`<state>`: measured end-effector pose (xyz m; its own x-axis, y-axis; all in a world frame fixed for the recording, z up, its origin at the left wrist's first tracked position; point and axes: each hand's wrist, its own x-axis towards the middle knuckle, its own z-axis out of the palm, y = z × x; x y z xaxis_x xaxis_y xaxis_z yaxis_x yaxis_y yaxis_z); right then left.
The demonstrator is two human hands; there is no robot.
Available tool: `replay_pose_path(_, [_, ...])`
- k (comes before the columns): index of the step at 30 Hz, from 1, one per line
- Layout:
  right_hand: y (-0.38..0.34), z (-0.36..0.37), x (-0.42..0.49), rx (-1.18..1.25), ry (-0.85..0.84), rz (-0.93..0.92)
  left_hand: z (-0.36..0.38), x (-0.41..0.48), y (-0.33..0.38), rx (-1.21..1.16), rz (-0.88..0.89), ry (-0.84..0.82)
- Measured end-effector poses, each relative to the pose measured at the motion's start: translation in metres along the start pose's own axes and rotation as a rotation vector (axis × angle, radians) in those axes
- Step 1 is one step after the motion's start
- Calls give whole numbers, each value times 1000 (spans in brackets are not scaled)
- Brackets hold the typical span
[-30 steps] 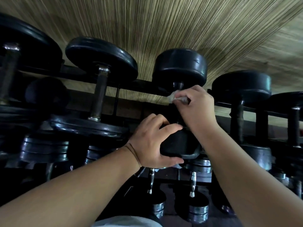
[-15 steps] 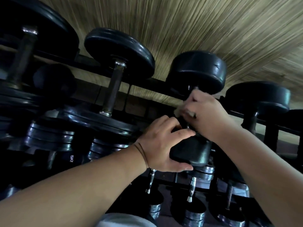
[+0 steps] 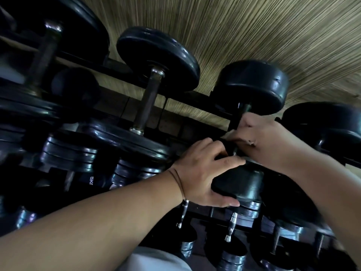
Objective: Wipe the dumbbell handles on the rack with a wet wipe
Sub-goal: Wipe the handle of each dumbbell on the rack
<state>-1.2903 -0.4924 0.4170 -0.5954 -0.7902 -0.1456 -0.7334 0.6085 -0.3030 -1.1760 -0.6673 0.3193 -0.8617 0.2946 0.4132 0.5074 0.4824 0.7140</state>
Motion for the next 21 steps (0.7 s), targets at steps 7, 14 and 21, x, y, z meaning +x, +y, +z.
replay_pose_path(7, [4, 16, -3, -33, 217, 72, 0, 1, 0, 26, 12, 2])
replay_pose_path(14, [16, 7, -5, 1, 189, 57, 0, 1, 0, 45, 16, 0])
replay_pose_path(21, [10, 24, -12, 128, 347, 268, 0, 2, 0, 50, 41, 7])
